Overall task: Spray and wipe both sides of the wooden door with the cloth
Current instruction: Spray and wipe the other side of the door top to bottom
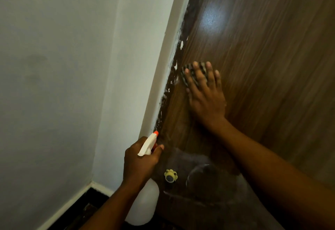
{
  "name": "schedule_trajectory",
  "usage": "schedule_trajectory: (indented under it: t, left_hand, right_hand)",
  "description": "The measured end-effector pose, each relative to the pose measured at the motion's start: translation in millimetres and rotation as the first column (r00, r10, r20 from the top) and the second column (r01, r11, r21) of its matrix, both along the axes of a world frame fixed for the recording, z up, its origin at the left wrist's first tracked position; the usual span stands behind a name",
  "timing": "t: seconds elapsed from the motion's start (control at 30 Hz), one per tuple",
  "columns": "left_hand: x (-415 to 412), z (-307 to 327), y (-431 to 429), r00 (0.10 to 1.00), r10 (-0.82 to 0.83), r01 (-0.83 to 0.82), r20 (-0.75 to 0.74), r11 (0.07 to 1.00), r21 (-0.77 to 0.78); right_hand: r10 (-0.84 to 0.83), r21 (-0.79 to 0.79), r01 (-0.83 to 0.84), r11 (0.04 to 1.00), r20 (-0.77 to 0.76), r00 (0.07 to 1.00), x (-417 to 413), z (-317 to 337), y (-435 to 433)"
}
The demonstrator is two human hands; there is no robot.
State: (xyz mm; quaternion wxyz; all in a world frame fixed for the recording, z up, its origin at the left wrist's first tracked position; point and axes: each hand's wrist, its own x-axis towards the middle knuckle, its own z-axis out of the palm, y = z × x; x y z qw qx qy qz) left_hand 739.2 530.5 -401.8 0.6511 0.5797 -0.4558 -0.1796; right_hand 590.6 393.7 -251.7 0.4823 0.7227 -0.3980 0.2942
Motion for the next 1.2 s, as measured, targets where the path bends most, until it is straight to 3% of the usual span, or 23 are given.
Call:
schedule_trajectory:
  t: [0.1, 0.17, 0.27, 0.33, 0.43, 0.53, 0.6, 0.7, 0.8, 0.87, 0.97, 1.07, 1.2]
  left_hand:
    - [3.1, 1.8, -0.1, 1.0, 0.015, -0.015, 0.004, 1.0, -0.017]
    - [3.7, -1.3, 0.9, 1.0, 0.02, -0.02, 0.005, 1.0, -0.015]
    - [0.2, -9.9, 3.0, 1.0, 0.009, -0.009, 0.022, 1.0, 0.012]
    - [-5.4, -16.6, 2.9, 0.999, -0.019, 0.016, 0.048, 0.999, 0.05]
    - [-16.8, -33.0, 4.8, 0.996, -0.062, 0.054, 0.068, 0.992, 0.114]
    - [-27.5, -50.4, 9.8, 0.998, -0.051, 0.045, 0.025, 0.977, 0.21]
    - [-34.1, -58.1, 14.3, 1.0, 0.001, -0.009, 0.027, 0.958, 0.288]
    - [-38.3, -67.1, 19.2, 0.999, -0.015, 0.003, 0.033, 0.945, 0.327]
    - [-42.2, -72.3, 19.9, 0.991, -0.135, 0.127, 0.007, 0.947, 0.295]
    - [-47.4, -72.6, 21.1, 0.98, -0.197, 0.177, 0.033, 0.936, 0.305]
    - [-55.8, -76.4, 22.9, 0.971, -0.224, 0.189, 0.085, 0.934, 0.304]
    - [-72.5, -74.9, 26.6, 0.968, -0.229, 0.183, 0.107, 0.927, 0.326]
    - [-99.0, -79.5, 26.1, 0.951, -0.282, 0.241, 0.124, 0.932, 0.269]
  right_hand:
    - [0.023, -0.003, -0.023, 1.0, -0.053, 0.998, 28.2, -21.3, -6.8]
    - [0.085, 0.081, -0.067, 0.994, -0.24, 0.967, 29.8, -67.3, -5.8]
    - [0.208, 0.24, -0.092, 0.967, -0.518, 0.83, 7.7, -151.2, -0.4]
    - [0.23, 0.284, -0.074, 0.956, -0.567, 0.791, -24.1, -193.5, 6.3]
    - [0.155, 0.216, -0.022, 0.976, -0.619, 0.77, -92.3, -219.1, 21.9]
    - [0.066, 0.115, 0.0, 0.993, -0.571, 0.818, -158.7, -209.8, 33.9]
    - [0.026, 0.084, 0.011, 0.996, -0.418, 0.908, -179.0, -196.6, 36.5]
    - [-0.004, 0.074, 0.017, 0.997, -0.171, 0.985, -164.4, -182.5, 33.5]
    - [-0.009, 0.067, 0.012, 0.998, -0.043, 0.999, -126.9, -177.2, 25.5]
    - [0.033, 0.076, -0.028, 0.997, -0.069, 0.997, -100.2, -183.3, 20.7]
    - [0.137, 0.155, -0.091, 0.984, -0.321, 0.937, -72.3, -213.3, 16.3]
    - [0.177, 0.24, -0.061, 0.969, -0.502, 0.847, -106.9, -252.2, 21.6]
    - [0.083, 0.142, -0.018, 0.99, -0.465, 0.881, -202.3, -277.4, 45.9]
